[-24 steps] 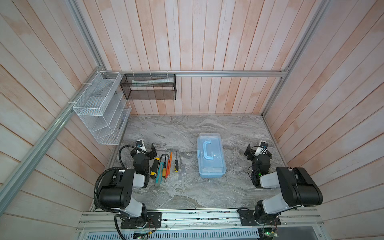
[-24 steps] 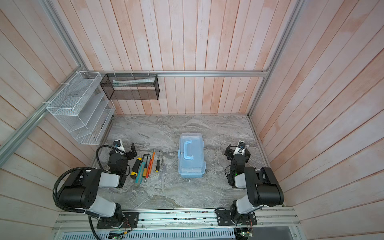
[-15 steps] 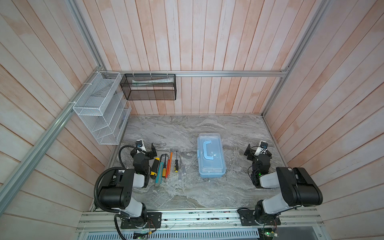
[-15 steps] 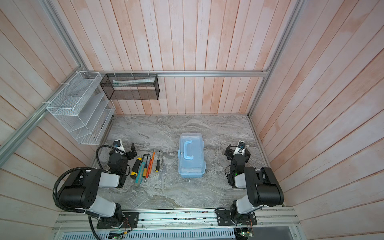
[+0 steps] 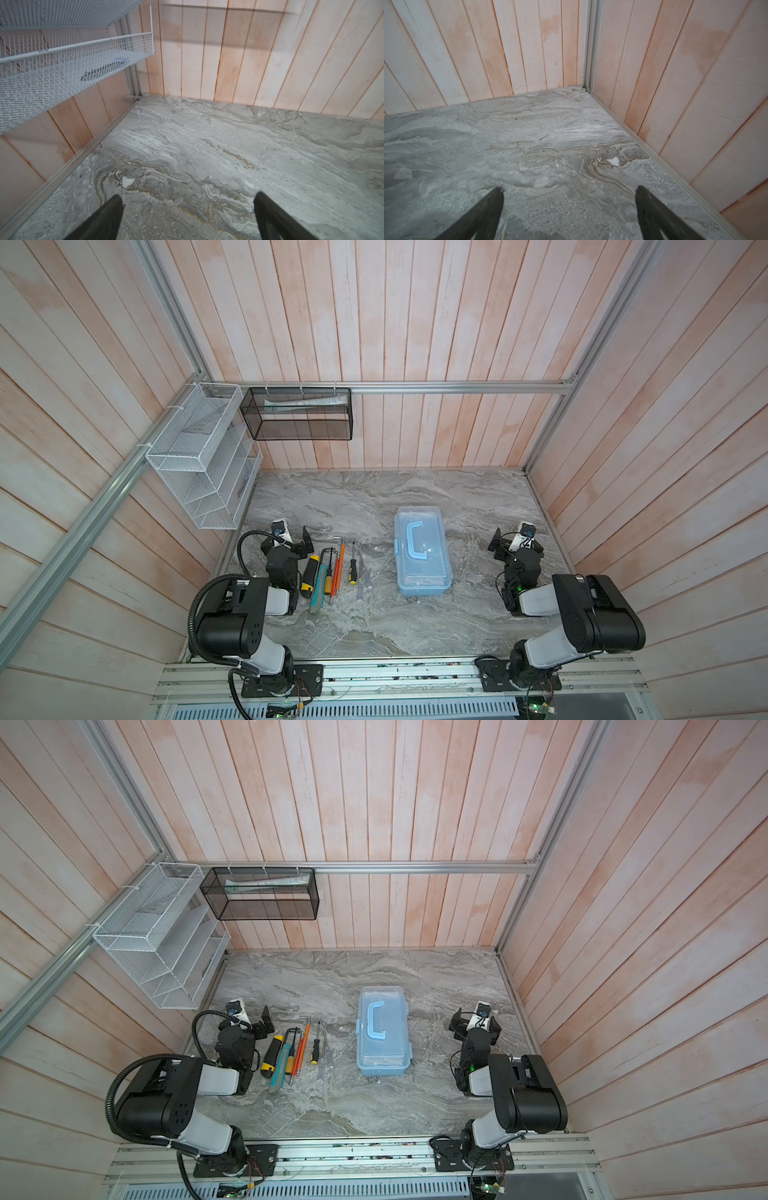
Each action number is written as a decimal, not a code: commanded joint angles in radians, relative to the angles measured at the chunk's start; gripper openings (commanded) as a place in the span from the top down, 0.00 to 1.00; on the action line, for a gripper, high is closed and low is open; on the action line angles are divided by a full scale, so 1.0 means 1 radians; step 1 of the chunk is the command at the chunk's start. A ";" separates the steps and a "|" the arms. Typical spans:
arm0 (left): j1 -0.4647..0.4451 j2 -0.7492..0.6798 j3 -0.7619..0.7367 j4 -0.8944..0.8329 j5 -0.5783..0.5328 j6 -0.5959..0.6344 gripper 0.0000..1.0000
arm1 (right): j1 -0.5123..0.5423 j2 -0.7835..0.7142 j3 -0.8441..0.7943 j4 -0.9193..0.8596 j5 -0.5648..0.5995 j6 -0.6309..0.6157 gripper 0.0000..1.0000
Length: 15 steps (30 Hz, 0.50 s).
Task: Pack the tool kit
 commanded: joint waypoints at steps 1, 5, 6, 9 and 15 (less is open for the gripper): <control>0.004 -0.006 -0.004 0.022 0.007 -0.006 0.00 | 0.004 -0.005 0.009 0.012 0.010 -0.007 0.02; 0.006 -0.006 -0.001 0.017 0.008 -0.006 0.00 | 0.004 -0.006 0.009 0.011 0.010 -0.010 0.02; 0.006 -0.007 -0.003 0.019 0.010 -0.006 0.00 | 0.004 -0.006 0.009 0.012 0.009 -0.013 0.02; -0.008 -0.030 0.007 -0.004 -0.032 -0.002 0.00 | 0.010 -0.021 0.005 0.032 0.002 -0.036 0.02; -0.050 -0.221 0.104 -0.313 -0.073 0.042 0.00 | 0.071 -0.060 0.054 -0.065 0.157 -0.057 0.02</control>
